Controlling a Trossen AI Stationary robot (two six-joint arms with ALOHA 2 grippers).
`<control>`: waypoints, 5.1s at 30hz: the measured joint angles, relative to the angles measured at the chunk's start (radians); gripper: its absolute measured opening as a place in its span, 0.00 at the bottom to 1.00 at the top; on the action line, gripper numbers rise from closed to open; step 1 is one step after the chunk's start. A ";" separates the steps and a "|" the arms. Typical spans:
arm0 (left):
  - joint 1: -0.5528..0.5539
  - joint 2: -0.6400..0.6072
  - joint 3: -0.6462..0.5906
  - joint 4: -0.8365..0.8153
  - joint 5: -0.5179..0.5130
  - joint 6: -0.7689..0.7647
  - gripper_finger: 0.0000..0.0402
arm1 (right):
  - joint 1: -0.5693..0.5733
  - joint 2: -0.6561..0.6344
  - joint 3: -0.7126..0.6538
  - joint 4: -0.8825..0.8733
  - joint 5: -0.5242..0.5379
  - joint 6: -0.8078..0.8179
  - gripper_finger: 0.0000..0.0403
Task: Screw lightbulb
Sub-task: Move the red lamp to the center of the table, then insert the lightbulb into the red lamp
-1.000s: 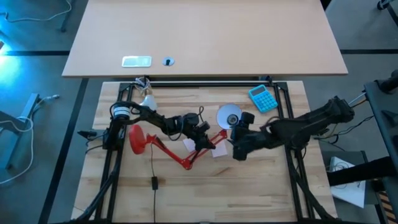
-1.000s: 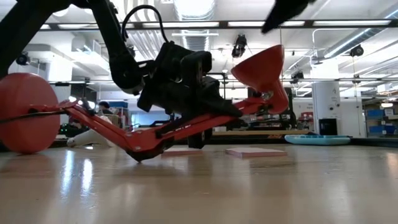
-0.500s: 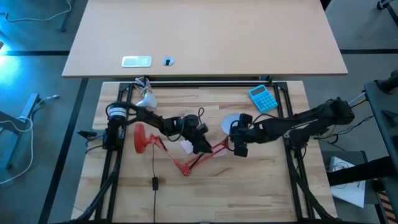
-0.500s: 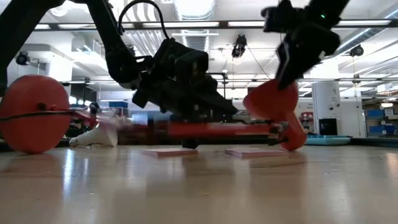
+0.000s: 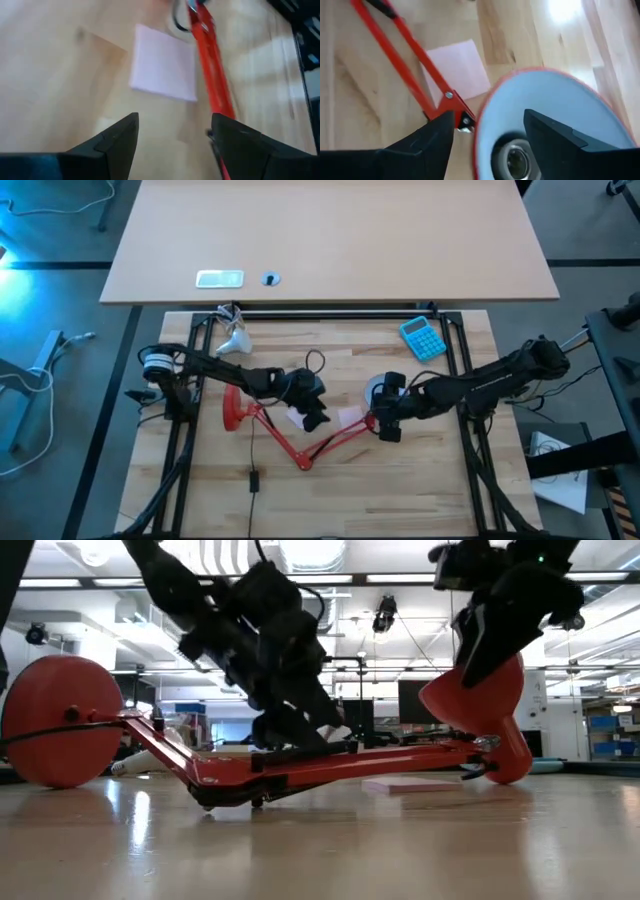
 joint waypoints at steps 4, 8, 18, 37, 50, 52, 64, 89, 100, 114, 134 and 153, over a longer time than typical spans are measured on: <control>-0.090 -0.057 -0.007 -0.093 -0.123 -0.013 0.60 | 0.011 0.000 0.008 0.001 -0.001 -0.056 0.56; -0.179 -0.153 -0.007 -0.326 -0.330 -0.054 0.60 | 0.010 0.000 0.008 -0.007 0.000 -0.070 0.53; -0.427 -0.368 -0.004 -0.658 -0.454 0.214 0.60 | 0.010 -0.003 0.008 -0.003 0.017 -0.139 0.51; -0.432 -0.105 0.047 -0.699 -0.463 0.541 0.56 | 0.071 -0.005 0.012 -0.024 0.029 -0.064 0.53; -0.418 -0.113 0.046 -0.697 -0.328 0.490 0.18 | 0.166 0.002 0.012 -0.079 0.182 -0.027 0.39; -0.413 -0.115 0.046 -0.689 -0.329 0.471 0.18 | 0.167 0.002 0.011 -0.093 0.169 -0.037 0.39; -0.414 -0.115 0.046 -0.670 -0.329 0.457 0.20 | 0.100 -0.003 0.056 -0.078 0.266 -0.193 0.39; -0.413 -0.283 -0.143 -0.531 -0.310 0.335 0.20 | -0.030 -0.002 -0.022 -0.127 0.005 -0.084 0.35; -0.406 -0.333 -0.150 -0.582 -0.376 0.232 0.38 | -0.043 -0.088 0.276 -0.209 0.013 -0.113 0.53; -0.342 -0.506 0.093 -1.055 -0.526 0.043 0.59 | -0.140 -0.153 0.291 0.027 -0.226 -0.227 0.76; -0.261 -0.998 -0.079 -1.457 -0.602 -0.161 0.59 | -0.095 -0.014 0.127 0.368 -0.262 -0.115 0.85; -0.147 -0.968 -0.110 -1.521 -0.528 -0.250 0.64 | 0.307 0.257 0.364 0.423 0.042 0.040 0.85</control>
